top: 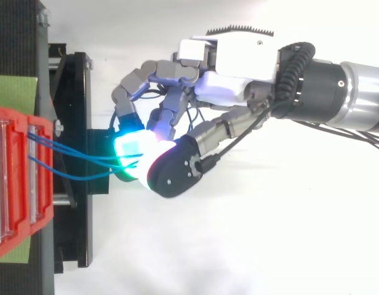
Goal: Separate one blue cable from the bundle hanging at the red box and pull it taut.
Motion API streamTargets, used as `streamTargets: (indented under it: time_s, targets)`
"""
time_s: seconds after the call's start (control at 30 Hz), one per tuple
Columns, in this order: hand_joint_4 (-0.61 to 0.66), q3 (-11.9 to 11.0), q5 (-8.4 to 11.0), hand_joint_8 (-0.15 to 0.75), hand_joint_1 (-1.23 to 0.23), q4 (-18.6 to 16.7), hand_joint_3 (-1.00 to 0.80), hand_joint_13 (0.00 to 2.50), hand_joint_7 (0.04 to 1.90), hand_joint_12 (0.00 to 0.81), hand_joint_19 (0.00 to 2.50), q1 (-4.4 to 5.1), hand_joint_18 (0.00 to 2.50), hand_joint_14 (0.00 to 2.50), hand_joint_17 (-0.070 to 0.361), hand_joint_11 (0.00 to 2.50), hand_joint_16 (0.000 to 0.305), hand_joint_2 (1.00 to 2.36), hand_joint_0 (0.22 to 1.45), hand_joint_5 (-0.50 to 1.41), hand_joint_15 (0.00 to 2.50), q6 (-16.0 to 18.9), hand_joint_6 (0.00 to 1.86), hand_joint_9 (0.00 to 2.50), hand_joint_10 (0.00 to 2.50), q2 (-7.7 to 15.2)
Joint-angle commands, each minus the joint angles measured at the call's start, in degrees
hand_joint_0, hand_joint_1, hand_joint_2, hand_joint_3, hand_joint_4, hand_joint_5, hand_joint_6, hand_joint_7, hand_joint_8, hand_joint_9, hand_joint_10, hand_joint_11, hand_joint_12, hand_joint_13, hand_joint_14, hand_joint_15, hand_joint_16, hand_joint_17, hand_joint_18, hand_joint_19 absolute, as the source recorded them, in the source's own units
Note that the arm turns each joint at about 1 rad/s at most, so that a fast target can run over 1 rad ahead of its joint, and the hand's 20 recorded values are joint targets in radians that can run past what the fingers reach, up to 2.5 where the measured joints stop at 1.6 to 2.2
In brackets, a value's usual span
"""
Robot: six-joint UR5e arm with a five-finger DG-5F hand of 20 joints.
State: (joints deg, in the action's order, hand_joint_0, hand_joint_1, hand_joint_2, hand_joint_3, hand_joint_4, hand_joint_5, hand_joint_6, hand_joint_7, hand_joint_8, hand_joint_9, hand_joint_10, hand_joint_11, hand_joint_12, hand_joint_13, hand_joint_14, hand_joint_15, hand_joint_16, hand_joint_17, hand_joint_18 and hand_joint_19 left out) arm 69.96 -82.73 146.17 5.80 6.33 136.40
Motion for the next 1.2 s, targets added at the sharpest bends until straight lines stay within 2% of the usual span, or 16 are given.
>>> streamTargets:
  time_s: [0.0,0.17,0.27,0.3,0.33,0.5,0.6,0.73,0.8,0.93,1.0,1.17]
  targets:
    - [0.03,0.00,0.03,0.329,-0.94,0.00,-0.50,1.06,1.10,0.365,0.71,0.09,0.78,0.02,0.093,1.38,0.041,1.00,0.56,-0.12,0.88,0.00,0.94,1.31,0.01,0.00]
    - [0.05,0.00,0.11,0.345,-0.91,0.00,-0.50,1.09,1.06,0.377,0.71,0.18,0.81,0.02,0.100,1.38,0.044,1.00,0.51,-0.12,0.87,0.00,0.94,1.32,0.01,0.00]
    - [0.05,0.00,0.20,0.335,-0.85,-0.09,-0.50,1.08,1.04,0.364,0.72,0.27,0.81,0.02,0.094,1.38,0.042,1.00,0.56,-0.12,0.88,0.00,0.94,1.33,0.01,0.00]
    - [0.05,0.00,0.20,0.331,-0.76,-0.09,-0.50,1.09,1.07,0.362,0.72,0.27,0.81,0.03,0.094,1.39,0.042,1.00,0.57,-0.12,0.88,0.00,0.93,1.34,0.01,0.00]
    - [0.06,0.00,0.20,0.334,-0.73,-0.09,-0.50,1.09,1.07,0.363,0.72,0.27,0.82,0.02,0.095,1.38,0.042,1.00,0.57,-0.12,0.87,0.00,0.93,1.34,0.01,0.00]
    - [0.04,0.00,0.20,0.325,-0.68,-0.09,-0.50,1.10,1.11,0.361,0.73,0.27,0.82,0.02,0.093,1.38,0.042,1.00,0.62,-0.13,0.88,0.00,0.93,1.34,0.01,0.00]
    - [0.06,0.00,0.20,0.325,-0.75,-0.09,-0.43,1.10,1.11,0.365,0.72,0.27,0.83,0.02,0.096,1.40,0.042,1.01,0.66,-0.14,0.88,0.00,0.94,1.33,0.01,0.00]
    - [-0.01,0.00,0.20,0.325,-0.85,-0.09,-0.31,1.08,1.16,0.361,0.71,0.27,0.81,0.02,0.093,1.39,0.041,1.02,0.74,-0.14,0.87,0.00,0.95,1.30,0.01,0.00]
    - [0.00,0.00,0.20,0.313,-0.90,-0.09,-0.33,1.07,1.28,0.358,0.74,0.27,0.78,0.02,0.090,1.39,0.040,1.01,0.80,-0.15,0.88,0.00,0.94,1.29,0.01,0.00]
    - [-0.09,0.00,0.20,0.308,-0.91,-0.09,-0.50,1.05,1.30,0.346,0.74,0.27,0.73,0.02,0.086,1.40,0.038,1.00,0.86,-0.14,0.89,0.00,0.96,1.29,0.01,0.00]
    - [-0.11,0.00,0.20,0.303,-0.93,-0.09,-0.50,1.05,1.32,0.344,0.70,0.27,0.75,0.03,0.086,1.40,0.038,1.00,0.84,-0.13,0.87,0.00,0.96,1.29,0.01,0.00]
    - [-0.07,0.00,0.20,0.291,-1.00,-0.09,-0.50,1.05,1.34,0.338,0.68,0.27,0.76,0.03,0.086,1.42,0.038,1.00,0.74,-0.10,0.87,0.00,0.95,1.33,0.01,0.00]
